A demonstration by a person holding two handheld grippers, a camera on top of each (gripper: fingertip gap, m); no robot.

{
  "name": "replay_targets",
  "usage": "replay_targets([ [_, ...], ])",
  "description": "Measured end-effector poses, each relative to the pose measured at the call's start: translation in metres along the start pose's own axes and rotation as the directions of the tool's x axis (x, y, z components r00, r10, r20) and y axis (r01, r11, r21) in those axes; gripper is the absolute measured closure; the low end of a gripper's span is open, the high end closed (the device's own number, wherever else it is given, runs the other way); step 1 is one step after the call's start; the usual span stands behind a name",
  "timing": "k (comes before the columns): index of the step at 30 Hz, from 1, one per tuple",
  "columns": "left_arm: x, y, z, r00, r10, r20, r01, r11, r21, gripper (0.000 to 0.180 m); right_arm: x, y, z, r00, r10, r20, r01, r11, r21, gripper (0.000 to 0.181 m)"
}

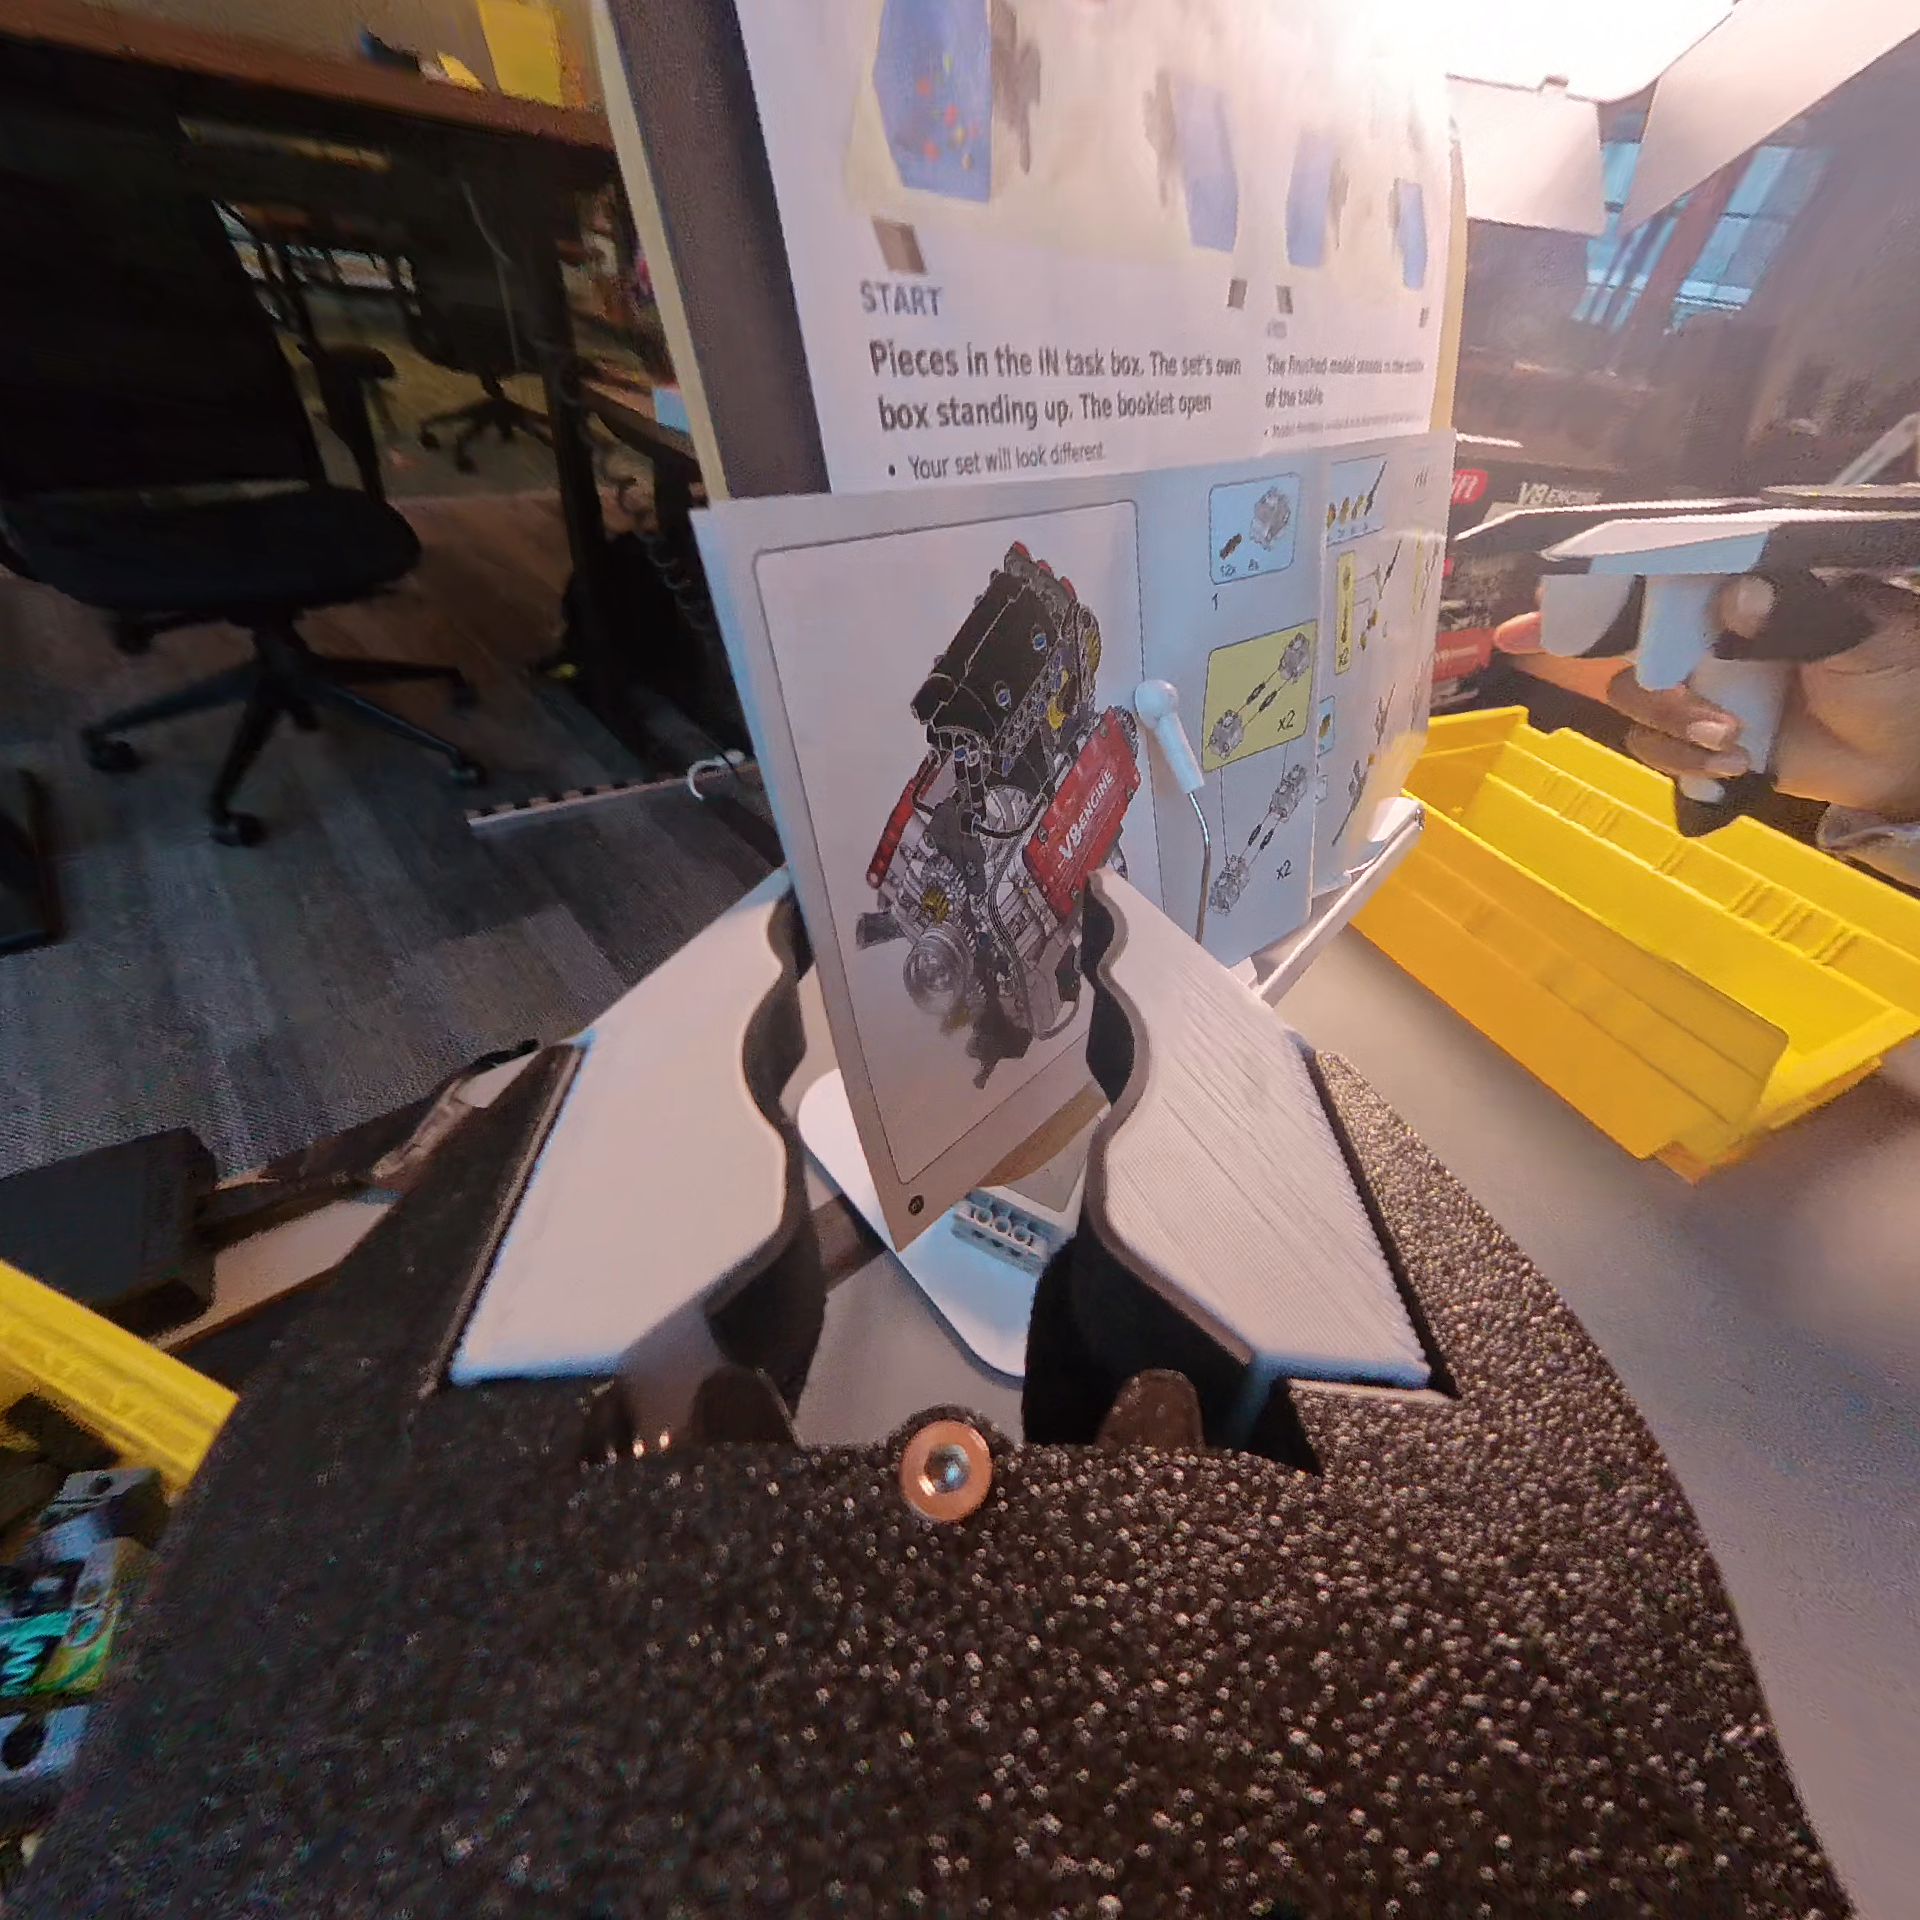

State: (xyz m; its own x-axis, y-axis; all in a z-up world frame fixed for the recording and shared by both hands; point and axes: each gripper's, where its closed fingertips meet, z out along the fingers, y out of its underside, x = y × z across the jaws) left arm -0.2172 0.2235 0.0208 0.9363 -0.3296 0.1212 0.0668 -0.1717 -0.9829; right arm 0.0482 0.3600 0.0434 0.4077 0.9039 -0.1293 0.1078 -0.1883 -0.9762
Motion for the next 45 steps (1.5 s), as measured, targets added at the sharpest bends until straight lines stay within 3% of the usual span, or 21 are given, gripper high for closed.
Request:
replay_targets([
  [6, -0.020, -0.006, -0.013, 0.976, 0.057, 0.212, -0.072, 0.995, 0.065, 0.141, -0.046, 0.017, -0.022, 0.968, -0.205, -0.144, 0.204, 0.979, -0.021, 0.112],
  [11, 0.010, -0.003, -0.037, 0.953, 0.125, 0.278, -0.170, 0.974, 0.147, 0.142, -0.132, 0.063, -0.029, 0.959, -0.270, -0.087, 0.269, 0.963, -0.017, 0.114],
  [13, 0.031, 0.031, -0.028, 0.963, 0.147, 0.225, -0.167, 0.983, 0.072, 0.143, -0.153, 0.093, -0.022, 0.962, -0.270, -0.047, 0.266, 0.961, -0.069, 0.113],
  [17, 0.054, 0.124, 0.008, 0.981, 0.157, 0.116, -0.132, 0.972, -0.193, 0.135, -0.163, 0.146, 0.003, 0.959, -0.284, 0.000, 0.279, 0.940, -0.198, 0.113],
  [25, 0.034, 0.199, 0.074, 0.977, 0.198, 0.084, -0.124, 0.838, -0.532, 0.115, -0.165, 0.180, 0.021, 0.970, -0.242, 0.028, 0.242, 0.938, -0.248, 0.115],
  [30, 0.033, 0.200, 0.090, 0.957, 0.286, 0.044, -0.216, 0.808, -0.548, 0.123, -0.162, 0.195, 0.023, 0.969, -0.242, 0.048, 0.245, 0.928, -0.281, 0.122],
  [36, 0.039, 0.183, 0.109, 0.940, 0.331, 0.076, -0.260, 0.846, -0.466, 0.138, -0.159, 0.204, 0.034, 0.972, -0.227, 0.056, 0.233, 0.922, -0.309, 0.124],
  [45, 0.039, 0.186, 0.131, 0.921, 0.370, 0.121, -0.261, 0.818, -0.512, 0.139, -0.157, 0.206, 0.030, 0.974, -0.221, 0.050, 0.225, 0.924, -0.308, 0.126],
])
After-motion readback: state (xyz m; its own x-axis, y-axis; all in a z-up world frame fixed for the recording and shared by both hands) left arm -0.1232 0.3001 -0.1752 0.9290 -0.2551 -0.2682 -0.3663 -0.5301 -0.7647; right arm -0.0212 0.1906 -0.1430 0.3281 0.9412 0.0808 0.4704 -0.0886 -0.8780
